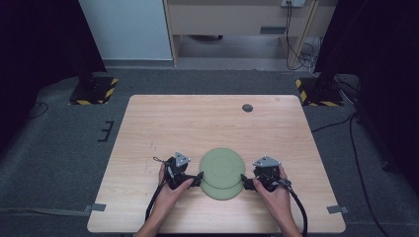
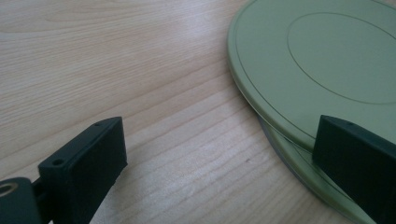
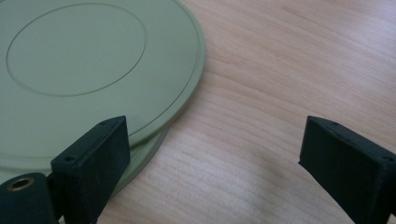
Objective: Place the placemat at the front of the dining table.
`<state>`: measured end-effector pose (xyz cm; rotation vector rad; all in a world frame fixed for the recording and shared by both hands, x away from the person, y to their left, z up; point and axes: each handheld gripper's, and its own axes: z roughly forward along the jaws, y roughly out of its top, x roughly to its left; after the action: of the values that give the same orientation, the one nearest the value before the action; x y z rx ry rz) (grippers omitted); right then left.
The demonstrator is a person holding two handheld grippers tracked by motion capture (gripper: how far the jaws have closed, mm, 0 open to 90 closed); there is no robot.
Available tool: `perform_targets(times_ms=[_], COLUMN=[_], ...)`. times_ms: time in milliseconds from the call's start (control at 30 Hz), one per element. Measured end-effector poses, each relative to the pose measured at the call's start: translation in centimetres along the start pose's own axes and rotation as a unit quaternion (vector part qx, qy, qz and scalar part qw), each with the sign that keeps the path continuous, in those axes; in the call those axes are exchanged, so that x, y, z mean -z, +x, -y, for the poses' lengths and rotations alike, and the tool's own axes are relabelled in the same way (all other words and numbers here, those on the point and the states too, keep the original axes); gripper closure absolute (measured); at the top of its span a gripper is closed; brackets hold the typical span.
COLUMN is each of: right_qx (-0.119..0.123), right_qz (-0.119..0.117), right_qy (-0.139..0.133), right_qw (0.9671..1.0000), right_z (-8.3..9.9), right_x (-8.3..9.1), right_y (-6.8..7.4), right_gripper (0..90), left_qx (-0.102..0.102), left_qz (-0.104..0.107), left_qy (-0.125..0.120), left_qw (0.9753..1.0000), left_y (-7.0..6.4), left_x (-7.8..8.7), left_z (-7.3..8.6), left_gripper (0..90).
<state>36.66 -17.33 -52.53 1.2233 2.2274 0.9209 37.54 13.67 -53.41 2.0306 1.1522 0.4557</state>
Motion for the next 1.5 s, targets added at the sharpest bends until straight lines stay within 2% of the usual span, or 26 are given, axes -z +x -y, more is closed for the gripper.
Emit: perform_targets(times_ms=[67,233,400,600,700,900,1300,1500], right_qx=[0.001,0.007,-0.002,-0.010,0.000,0.000,-0.011,-0.010], right_qz=[-0.002,-0.003,0.003,0.004,0.003,-0.001,0.011,0.010], right_qy=[0.001,0.000,-0.002,-0.003,-0.001,-0.001,-0.006,-0.009], right_qw=[1.0000,1.0000,1.0000,0.9999,1.0000,1.0000,0.9999,0.9999], right_z=[0.0,0.0,-0.2,-0.2,-0.1,-0.1,-0.4,-0.5], right_x=[0.0,-0.1,-0.5,-0.6,-0.3,-0.3,-1.0,-1.1], right_y=[0.1,0.4,0.0,-0.1,0.0,0.2,0.0,-0.1], right_gripper=[8.2,6.7,5.3,6.1,7.6,7.7,5.0,5.6], left_qx=[-0.003,0.003,0.007,0.008,-0.001,-0.004,-0.001,-0.002], left_qz=[-0.001,-0.006,-0.019,-0.014,-0.006,-0.012,-0.026,-0.023], left_qy=[-0.001,0.001,-0.001,-0.003,0.001,0.001,-0.002,-0.001], left_qw=[1.0000,1.0000,0.9998,0.9999,1.0000,0.9999,0.9997,0.9997], left_y=[-0.1,0.0,-0.1,0.0,-0.3,-0.4,-0.4,-0.3], left_x=[0.0,-0.2,-0.6,-0.5,-0.3,-0.4,-0.8,-0.8], left_z=[0.0,-0.1,-0.4,-0.4,-0.2,-0.3,-0.6,-0.7], left_gripper=[2.0,0.2,0.4,2.3,2.1,0.7,0.8,1.3])
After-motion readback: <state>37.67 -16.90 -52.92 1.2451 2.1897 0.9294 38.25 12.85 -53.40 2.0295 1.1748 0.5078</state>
